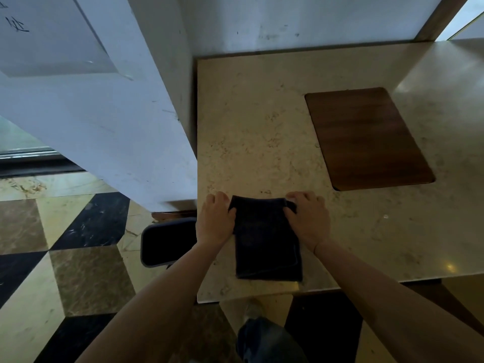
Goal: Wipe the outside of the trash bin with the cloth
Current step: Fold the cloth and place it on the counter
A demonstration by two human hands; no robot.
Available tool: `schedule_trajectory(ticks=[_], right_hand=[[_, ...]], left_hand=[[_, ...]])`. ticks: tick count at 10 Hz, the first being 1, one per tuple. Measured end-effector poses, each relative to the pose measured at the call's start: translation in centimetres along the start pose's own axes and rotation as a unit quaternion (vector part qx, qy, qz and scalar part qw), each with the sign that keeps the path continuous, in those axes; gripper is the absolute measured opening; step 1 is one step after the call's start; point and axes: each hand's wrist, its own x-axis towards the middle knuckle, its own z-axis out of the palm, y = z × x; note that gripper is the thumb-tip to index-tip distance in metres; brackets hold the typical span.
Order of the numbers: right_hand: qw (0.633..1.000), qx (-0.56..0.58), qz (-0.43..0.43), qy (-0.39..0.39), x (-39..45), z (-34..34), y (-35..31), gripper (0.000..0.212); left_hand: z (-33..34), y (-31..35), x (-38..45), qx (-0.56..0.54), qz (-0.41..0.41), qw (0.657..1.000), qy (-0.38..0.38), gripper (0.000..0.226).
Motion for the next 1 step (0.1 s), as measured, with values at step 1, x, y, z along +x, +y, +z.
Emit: schedule_trajectory(ticks=[1], right_hand=[[0.998,0.037,-0.009,0.051,-0.36,-0.83,-0.56,0.035]], left_hand=[[-1.16,-0.11,-0.74,-0.038,-0.014,0.998,0.040,0.016]])
